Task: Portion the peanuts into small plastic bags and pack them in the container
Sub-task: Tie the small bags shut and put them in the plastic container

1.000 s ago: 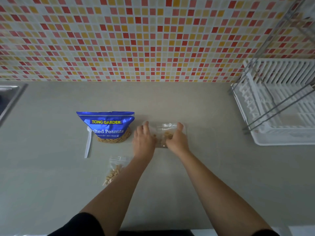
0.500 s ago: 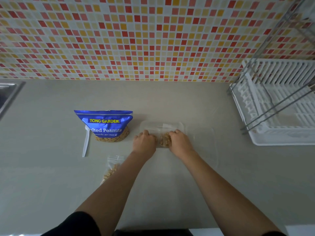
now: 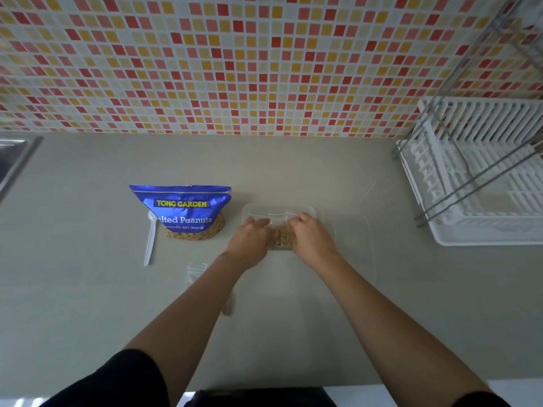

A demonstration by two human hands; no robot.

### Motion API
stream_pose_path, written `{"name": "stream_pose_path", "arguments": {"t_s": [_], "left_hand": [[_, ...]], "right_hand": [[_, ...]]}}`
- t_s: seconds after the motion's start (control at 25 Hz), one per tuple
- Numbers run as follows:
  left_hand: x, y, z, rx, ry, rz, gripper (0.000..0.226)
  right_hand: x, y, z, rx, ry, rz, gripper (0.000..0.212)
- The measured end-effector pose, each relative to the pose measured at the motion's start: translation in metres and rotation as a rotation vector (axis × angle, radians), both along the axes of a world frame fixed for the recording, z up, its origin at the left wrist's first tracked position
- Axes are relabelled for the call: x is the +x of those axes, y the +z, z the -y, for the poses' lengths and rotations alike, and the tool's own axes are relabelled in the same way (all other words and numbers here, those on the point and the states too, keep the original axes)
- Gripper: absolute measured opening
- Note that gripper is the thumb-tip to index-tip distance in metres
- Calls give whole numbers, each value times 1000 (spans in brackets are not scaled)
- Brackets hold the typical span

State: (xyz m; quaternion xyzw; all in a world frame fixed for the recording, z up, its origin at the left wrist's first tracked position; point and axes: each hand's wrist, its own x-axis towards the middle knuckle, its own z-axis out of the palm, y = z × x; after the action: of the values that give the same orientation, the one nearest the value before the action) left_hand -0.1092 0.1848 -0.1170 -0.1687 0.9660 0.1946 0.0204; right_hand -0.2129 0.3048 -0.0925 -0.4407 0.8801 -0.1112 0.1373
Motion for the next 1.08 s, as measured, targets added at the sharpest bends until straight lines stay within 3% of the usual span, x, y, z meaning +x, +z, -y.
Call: {"name": "stream_pose_path", "arguments": {"t_s": [0.12,0.2,0.44,0.76,0.96,1.08], "left_hand": [[25,16,-4,143,138,-220,39],[62,16,0,212,252,-253,36],[172,3,19,185,658,-119,33],[180,0,-9,421,689,-19,45],[178,-2,-26,372,594,-31,40],[176,-6,-38,357,520,-92,38]], "right_hand": [[28,9,-2,-272,-9,25,30],[58,5,-7,-337,26,91,24],[151,-35,-5,-169,1,354,34],[181,-52,9,-396,-279,543,31],[179,-54,-3,-394,-319,626,33],[177,-57,-20,-384,-353,550,33]]}}
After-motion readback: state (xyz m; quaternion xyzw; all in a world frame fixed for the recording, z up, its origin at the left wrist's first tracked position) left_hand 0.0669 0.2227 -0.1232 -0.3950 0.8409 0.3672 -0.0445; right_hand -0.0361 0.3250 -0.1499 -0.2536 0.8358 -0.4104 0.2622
